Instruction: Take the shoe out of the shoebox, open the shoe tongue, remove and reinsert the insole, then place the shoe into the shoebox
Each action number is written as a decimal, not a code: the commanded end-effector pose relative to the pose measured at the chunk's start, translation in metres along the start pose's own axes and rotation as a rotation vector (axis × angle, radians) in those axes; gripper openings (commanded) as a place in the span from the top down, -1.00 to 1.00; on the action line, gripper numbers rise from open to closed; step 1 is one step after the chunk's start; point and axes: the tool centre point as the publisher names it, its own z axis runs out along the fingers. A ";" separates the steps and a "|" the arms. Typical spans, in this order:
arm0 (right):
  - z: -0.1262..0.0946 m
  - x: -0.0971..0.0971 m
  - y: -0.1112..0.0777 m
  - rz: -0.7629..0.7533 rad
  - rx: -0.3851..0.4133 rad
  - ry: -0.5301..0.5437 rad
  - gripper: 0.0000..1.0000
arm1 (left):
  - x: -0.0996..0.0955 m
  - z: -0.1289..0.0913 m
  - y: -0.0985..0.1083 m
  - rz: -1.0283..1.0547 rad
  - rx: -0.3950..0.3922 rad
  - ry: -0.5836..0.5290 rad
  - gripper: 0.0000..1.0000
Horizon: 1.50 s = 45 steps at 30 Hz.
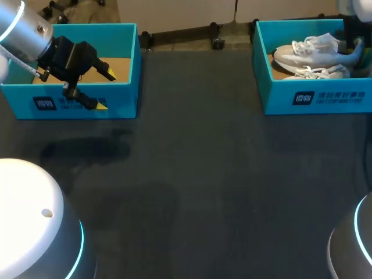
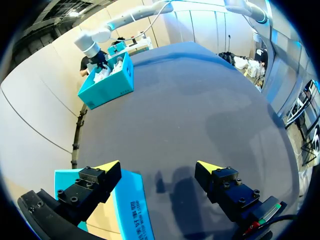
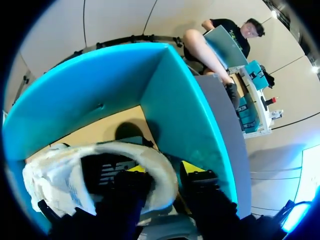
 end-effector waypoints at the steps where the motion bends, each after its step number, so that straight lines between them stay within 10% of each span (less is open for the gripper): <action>1: -0.003 0.001 0.003 0.005 0.003 -0.005 0.20 | 0.001 -0.001 0.000 0.000 -0.003 0.000 -1.00; 38: -0.094 0.001 -0.012 0.049 -0.065 0.198 -0.08 | 0.001 -0.001 0.000 0.000 -0.003 0.000 -1.00; 45: -0.120 0.006 -0.021 0.029 -0.085 0.257 -0.42 | 0.001 -0.001 0.000 0.000 -0.003 0.000 -1.00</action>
